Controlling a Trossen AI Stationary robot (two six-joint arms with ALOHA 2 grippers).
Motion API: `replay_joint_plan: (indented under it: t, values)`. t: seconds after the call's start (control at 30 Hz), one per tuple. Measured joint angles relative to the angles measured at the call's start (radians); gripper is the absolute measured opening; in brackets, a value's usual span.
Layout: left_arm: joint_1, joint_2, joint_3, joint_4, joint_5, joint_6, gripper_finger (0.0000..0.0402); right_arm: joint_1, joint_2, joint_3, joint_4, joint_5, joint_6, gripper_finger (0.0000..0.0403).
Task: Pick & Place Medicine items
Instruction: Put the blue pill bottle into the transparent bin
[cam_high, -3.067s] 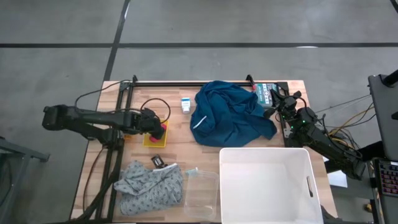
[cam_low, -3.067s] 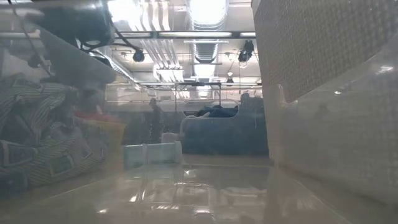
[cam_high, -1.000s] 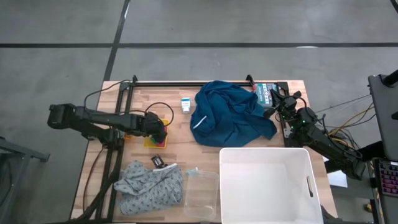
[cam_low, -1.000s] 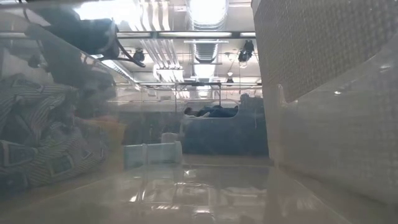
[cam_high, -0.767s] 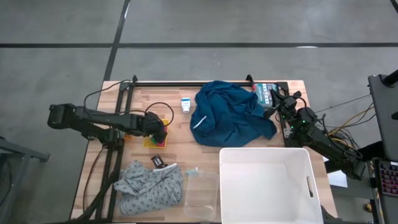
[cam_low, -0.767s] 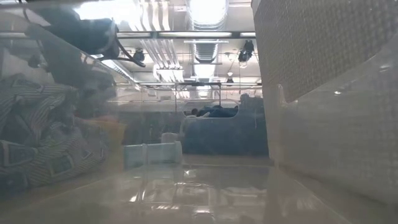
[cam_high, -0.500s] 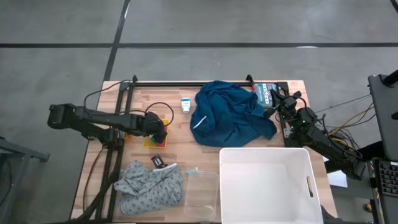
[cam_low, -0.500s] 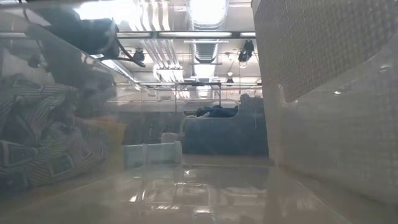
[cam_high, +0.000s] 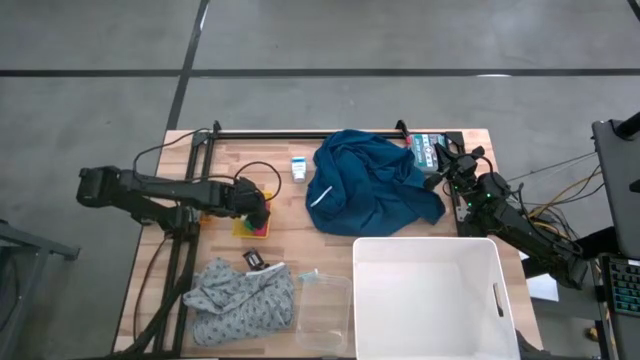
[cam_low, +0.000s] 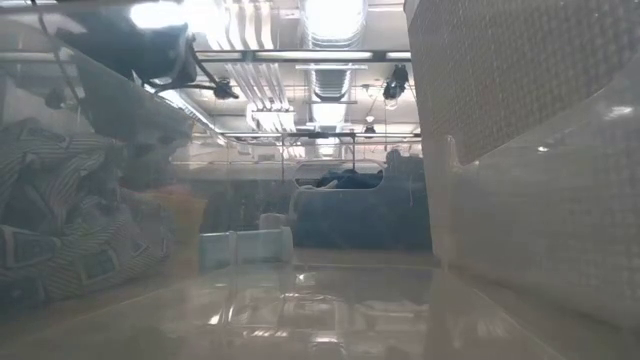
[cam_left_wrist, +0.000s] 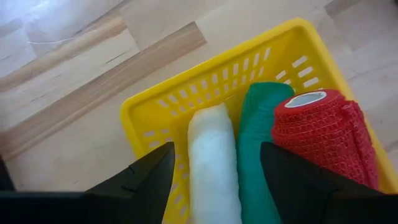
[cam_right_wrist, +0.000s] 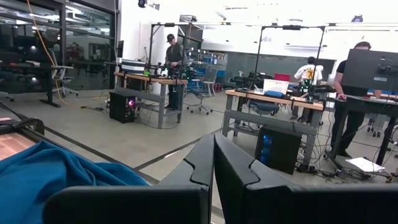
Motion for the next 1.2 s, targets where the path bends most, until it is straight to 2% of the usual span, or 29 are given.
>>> replay_joint_plan:
  t: [0.5,0.67,0.93,1.2]
  values:
    - [-0.001,-0.001,0.073,-0.082,-0.021,0.002,0.0244,0.0,0.0,0.0,0.0,0.0,0.0,0.0008]
    - [-0.015,-0.001,0.111,-0.082,-0.041,0.054,0.0241,0.0,0.0,0.0,0.0,0.0,0.0,0.0008]
    - [-0.131,-0.001,0.182,-0.061,-0.188,0.112,0.024,0.0,0.0,0.0,0.0,0.0,0.0,0.0008]
    - [-0.256,-0.001,0.212,-0.05,-0.266,0.132,0.0241,0.0,0.0,0.0,0.0,0.0,0.0,0.0008]
